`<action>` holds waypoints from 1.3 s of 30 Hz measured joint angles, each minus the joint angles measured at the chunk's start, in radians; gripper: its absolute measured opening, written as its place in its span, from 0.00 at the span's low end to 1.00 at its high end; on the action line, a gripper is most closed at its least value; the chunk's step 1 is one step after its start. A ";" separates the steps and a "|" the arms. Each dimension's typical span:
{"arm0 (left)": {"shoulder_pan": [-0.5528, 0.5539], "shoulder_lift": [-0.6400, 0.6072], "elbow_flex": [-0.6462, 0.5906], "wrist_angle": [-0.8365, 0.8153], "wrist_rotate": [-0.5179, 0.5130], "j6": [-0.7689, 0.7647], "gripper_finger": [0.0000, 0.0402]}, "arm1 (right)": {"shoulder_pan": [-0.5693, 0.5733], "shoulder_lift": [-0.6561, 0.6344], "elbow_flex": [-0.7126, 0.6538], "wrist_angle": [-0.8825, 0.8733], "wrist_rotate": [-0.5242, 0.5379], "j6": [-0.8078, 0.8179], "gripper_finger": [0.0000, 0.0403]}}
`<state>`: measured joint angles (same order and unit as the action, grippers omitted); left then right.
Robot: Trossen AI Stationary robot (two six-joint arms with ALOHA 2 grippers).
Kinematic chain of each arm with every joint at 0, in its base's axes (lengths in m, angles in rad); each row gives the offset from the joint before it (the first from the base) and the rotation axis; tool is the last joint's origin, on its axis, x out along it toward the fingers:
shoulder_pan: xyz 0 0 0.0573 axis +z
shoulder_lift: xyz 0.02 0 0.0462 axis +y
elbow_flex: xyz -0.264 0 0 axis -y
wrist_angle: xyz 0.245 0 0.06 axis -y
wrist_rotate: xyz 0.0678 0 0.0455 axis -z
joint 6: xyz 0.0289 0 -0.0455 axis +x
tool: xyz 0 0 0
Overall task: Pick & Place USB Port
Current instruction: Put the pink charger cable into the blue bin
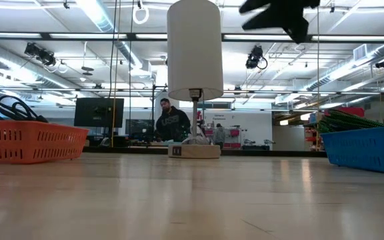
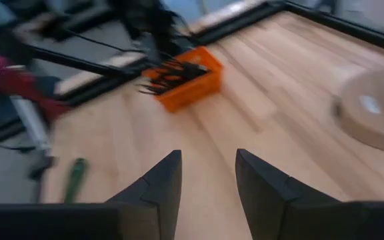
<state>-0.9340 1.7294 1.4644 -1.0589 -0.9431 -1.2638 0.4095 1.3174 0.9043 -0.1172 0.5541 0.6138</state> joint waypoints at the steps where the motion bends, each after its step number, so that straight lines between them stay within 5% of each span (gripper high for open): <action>1: 0.018 0.000 0.016 0.000 -0.012 0.043 0.06 | 0.000 0.000 0.000 0.027 -0.020 -0.016 0.35; 12: 0.207 -0.002 0.118 0.152 -0.016 0.488 0.06 | 0.057 0.000 0.000 0.284 -0.118 -0.291 0.35; 23: 0.354 -0.002 0.126 0.540 0.177 0.905 0.06 | 0.106 0.000 0.000 0.362 -0.127 -0.392 0.35; 39: 0.491 -0.003 0.126 0.699 0.429 0.992 0.06 | 0.123 0.000 0.000 0.388 -0.099 -0.477 0.35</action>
<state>-0.4429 1.7260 1.5906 -0.3597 -0.5136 -0.2714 0.5323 1.3170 0.9039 0.2707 0.4546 0.1371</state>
